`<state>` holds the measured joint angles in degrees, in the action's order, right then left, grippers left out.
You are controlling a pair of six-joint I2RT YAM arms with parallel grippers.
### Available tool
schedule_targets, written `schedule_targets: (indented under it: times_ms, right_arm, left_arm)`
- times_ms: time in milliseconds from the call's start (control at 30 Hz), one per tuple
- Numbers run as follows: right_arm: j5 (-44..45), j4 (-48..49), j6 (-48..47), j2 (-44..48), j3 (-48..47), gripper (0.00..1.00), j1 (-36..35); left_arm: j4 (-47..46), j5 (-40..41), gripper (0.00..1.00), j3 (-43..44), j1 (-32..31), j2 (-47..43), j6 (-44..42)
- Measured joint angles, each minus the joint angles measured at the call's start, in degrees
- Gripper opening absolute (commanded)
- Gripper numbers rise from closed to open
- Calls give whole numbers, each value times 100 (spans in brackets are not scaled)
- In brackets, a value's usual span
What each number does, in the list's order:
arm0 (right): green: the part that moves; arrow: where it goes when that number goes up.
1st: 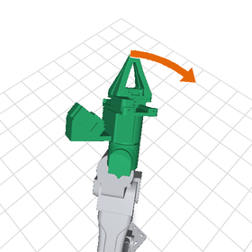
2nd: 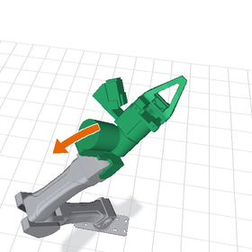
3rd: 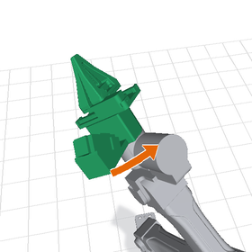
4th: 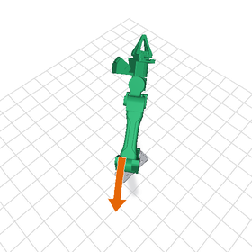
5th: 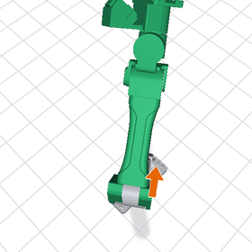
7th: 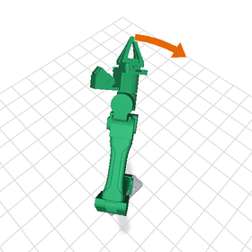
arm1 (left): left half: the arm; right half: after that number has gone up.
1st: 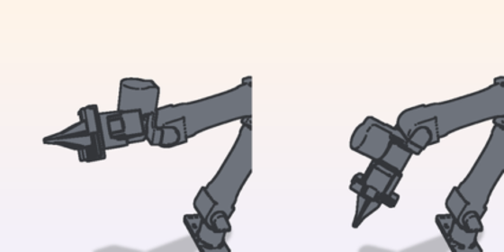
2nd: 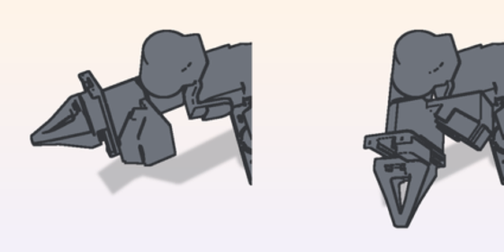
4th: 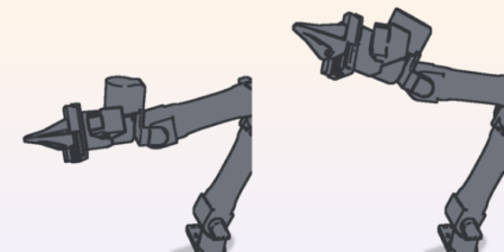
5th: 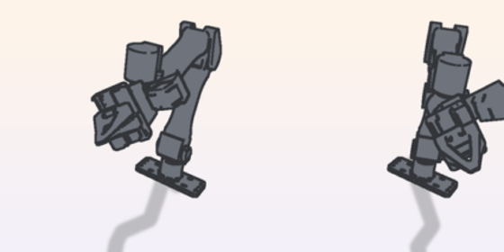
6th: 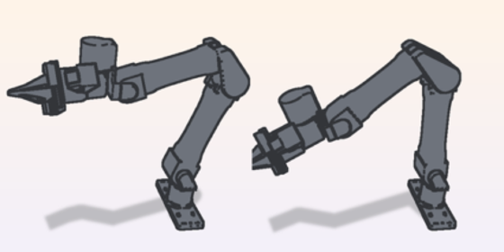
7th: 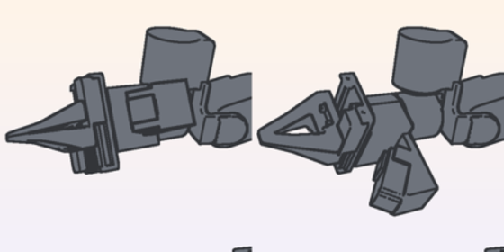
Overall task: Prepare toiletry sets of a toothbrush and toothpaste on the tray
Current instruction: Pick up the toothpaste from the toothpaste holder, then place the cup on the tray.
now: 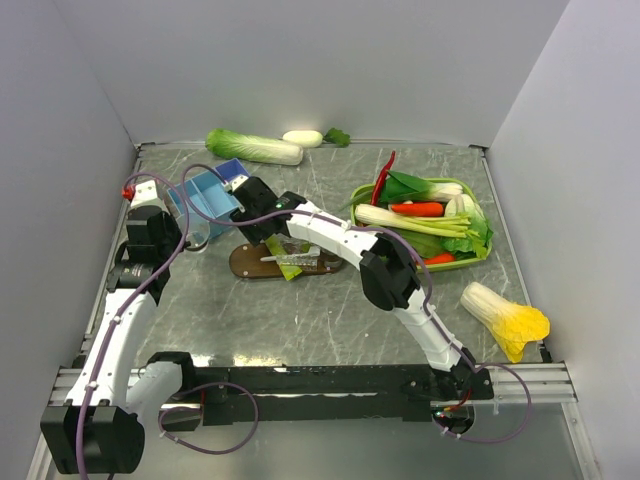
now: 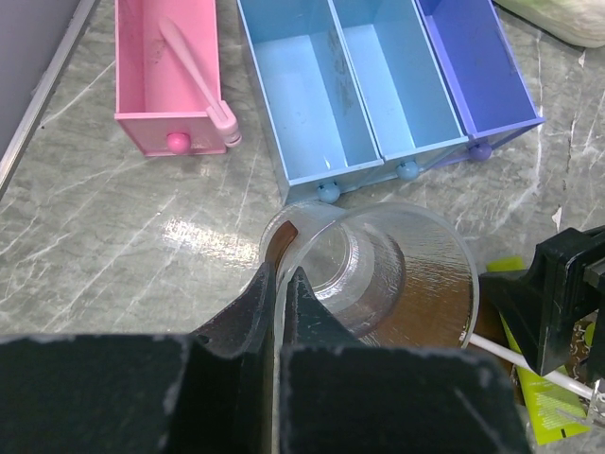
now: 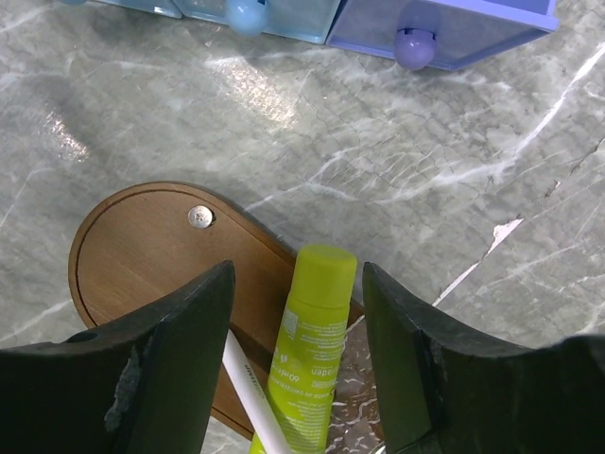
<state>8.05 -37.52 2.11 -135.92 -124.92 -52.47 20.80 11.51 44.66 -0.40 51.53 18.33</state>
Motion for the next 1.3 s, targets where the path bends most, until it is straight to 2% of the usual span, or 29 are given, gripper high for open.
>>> schedule_targets:
  times_ms: [200, 767, 900, 1033, 1300]
  right_arm:
    - [-61, 9, -31, -11, 0, 60, 0]
    - [44, -232, -131, -341, -356, 59, -15]
    - [52, -343, -125, -396, -452, 49, -17]
    - [44, -402, -72, -407, -452, 44, -17]
    - [2, -409, 17, -407, -407, 41, -68]
  left_arm:
    - [0, -55, 1, 0, 0, 0, -2]
    - [-39, -238, 1, -4, 0, -2, 0]
    - [-39, -269, 1, -9, 0, -4, 0]
    - [-42, -269, 1, -9, 0, -7, 0]
    - [-42, -269, 1, -9, 0, -9, 0]
